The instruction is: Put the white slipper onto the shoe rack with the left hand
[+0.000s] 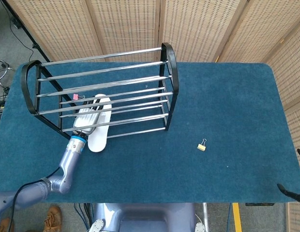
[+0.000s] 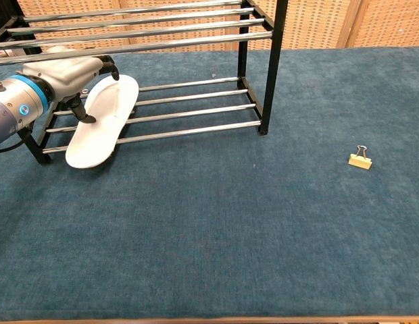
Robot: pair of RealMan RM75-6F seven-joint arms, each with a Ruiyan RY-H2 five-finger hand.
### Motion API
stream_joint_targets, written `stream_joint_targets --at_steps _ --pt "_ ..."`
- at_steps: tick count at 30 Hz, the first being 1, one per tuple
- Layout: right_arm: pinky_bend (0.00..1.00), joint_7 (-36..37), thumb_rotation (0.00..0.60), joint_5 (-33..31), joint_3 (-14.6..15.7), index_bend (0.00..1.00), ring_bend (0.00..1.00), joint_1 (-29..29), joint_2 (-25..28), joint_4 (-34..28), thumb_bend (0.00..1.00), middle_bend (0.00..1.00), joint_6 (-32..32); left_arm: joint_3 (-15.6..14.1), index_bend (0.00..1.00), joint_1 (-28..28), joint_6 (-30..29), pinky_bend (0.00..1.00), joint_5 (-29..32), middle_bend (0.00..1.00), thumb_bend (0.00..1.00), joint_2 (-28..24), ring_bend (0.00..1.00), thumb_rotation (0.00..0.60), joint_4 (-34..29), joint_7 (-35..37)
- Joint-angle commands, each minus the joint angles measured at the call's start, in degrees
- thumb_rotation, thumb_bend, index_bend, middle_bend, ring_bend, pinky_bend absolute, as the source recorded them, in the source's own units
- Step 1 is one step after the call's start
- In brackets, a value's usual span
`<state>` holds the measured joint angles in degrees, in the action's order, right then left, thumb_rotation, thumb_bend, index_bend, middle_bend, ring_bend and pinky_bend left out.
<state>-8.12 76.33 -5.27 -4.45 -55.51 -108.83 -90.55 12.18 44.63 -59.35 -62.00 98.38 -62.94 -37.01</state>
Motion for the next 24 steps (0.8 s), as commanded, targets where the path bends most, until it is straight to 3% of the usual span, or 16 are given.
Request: stream_joint_targets --at_steps 1,24 --pt "0.00 -0.02 0.600 -0.03 0.00 0.00 0.00 0.00 0.00 -0.02 0.00 0.00 0.00 -0.20 0.23 -0.18 -0.34 0.22 0.20 0.10 0.07 -0.30 0.03 0.600 -0.71 -0.83" --pt "0.00 0.02 0.600 -0.10 -0.01 0.00 0.00 -0.07 0.13 -0.26 0.00 0.00 -0.08 -1.47 0.23 -0.26 -0.82 0.22 -1.86 0.09 0.07 -2.03 0.02 0.600 -5.52 -0.87"
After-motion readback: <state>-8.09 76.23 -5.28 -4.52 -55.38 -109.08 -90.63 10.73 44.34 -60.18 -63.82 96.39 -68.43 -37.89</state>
